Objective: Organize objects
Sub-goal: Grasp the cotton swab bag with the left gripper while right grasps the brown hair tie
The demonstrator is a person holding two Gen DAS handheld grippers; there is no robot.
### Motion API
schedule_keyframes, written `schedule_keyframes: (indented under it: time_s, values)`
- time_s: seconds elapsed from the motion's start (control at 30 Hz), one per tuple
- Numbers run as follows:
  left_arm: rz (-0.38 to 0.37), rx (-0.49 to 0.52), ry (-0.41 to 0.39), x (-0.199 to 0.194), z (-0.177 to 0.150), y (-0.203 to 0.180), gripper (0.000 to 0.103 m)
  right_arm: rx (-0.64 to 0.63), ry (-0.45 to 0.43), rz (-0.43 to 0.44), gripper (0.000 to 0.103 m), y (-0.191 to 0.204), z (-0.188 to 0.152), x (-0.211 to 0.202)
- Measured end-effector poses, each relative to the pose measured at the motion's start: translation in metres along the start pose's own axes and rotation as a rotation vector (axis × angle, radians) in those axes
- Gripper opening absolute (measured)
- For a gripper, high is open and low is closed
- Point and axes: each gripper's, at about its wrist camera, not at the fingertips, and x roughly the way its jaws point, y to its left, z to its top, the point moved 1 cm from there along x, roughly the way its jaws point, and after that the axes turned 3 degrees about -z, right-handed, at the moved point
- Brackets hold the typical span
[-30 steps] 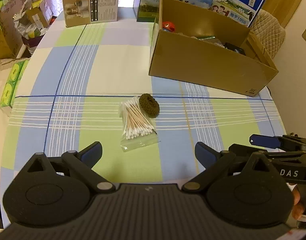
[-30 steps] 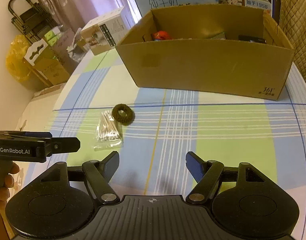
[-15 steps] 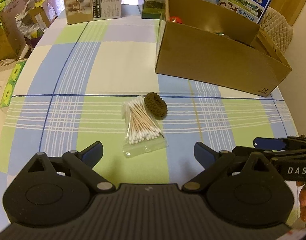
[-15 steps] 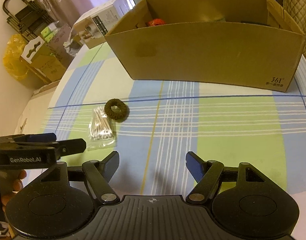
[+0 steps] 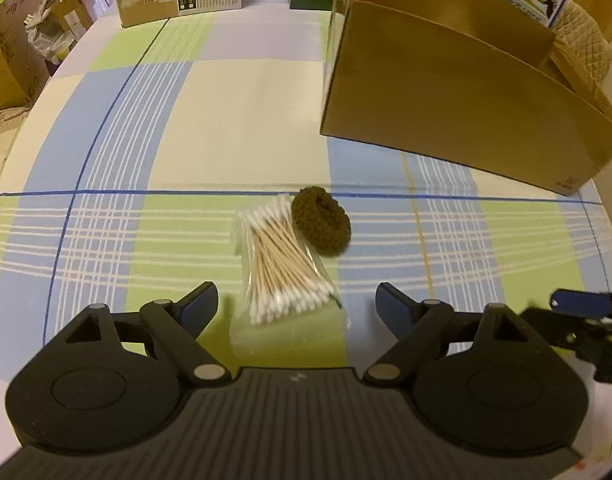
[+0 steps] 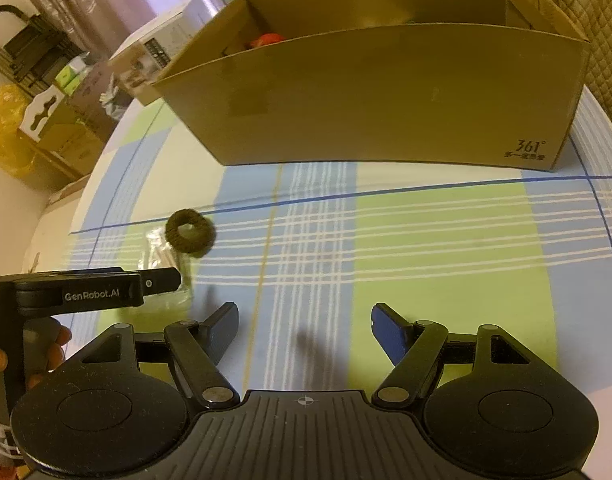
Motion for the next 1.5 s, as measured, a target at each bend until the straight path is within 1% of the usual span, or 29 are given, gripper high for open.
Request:
schedule_keyframes:
  time_s: [0.1,0.23,0.3,0.4,0.43,0.47,0.53,0.57,0.73,0.93,1.07,1.17,1.23,1.3,1.37,1.5]
  values:
    - [0.015,0.005,0.009,0.01,0.005,0.0,0.083,0.011,0.001,-0.002,0.07,-0.003,0.002,0.004]
    - [0.033,0.01,0.025,0.021,0.007,0.003,0.073,0.006,0.012,0.002,0.07,-0.002,0.004,0.011]
    - [0.035,0.007,0.032,0.024,0.006,0.006,0.07,-0.011,0.017,0.008,0.07,0.001,0.006,0.015]
    - [0.031,0.002,0.025,0.023,0.005,0.013,0.059,-0.046,0.019,0.023,0.07,0.01,0.009,0.022]
    - [0.031,0.003,0.02,0.022,0.005,0.017,0.052,-0.06,0.019,0.031,0.07,0.013,0.01,0.025]
    - [0.027,0.0,0.018,0.02,0.005,0.021,0.047,-0.075,0.019,0.04,0.07,0.017,0.012,0.027]
    - [0.015,-0.023,0.015,0.017,0.006,0.032,0.04,-0.114,0.017,0.062,0.07,0.027,0.014,0.032]
    - [0.016,-0.036,0.015,0.016,0.006,0.038,0.038,-0.136,0.016,0.073,0.07,0.032,0.015,0.035]
    - [0.043,-0.088,0.006,0.008,0.003,0.065,0.038,-0.266,-0.002,0.121,0.07,0.066,0.02,0.055]
    - [0.065,-0.122,-0.002,0.001,-0.003,0.084,0.038,-0.441,-0.033,0.122,0.069,0.107,0.022,0.088]
    - [0.072,-0.131,-0.005,0.002,-0.003,0.088,0.04,-0.499,-0.031,0.118,0.06,0.124,0.023,0.109]
    - [0.078,-0.124,-0.007,0.003,-0.003,0.087,0.04,-0.534,-0.042,0.095,0.055,0.13,0.021,0.12]
    - [0.082,-0.12,-0.01,0.005,-0.002,0.087,0.04,-0.564,-0.068,0.072,0.047,0.134,0.019,0.123]
    - [0.083,-0.118,-0.01,0.006,-0.001,0.086,0.04,-0.611,-0.074,0.033,0.026,0.138,0.018,0.124]
    - [0.085,-0.115,-0.01,0.007,0.0,0.084,0.04,-0.621,-0.062,0.046,0.019,0.136,0.016,0.122]
    - [0.08,-0.103,-0.004,0.007,-0.001,0.08,0.038,-0.613,-0.052,0.046,0.017,0.123,0.008,0.113]
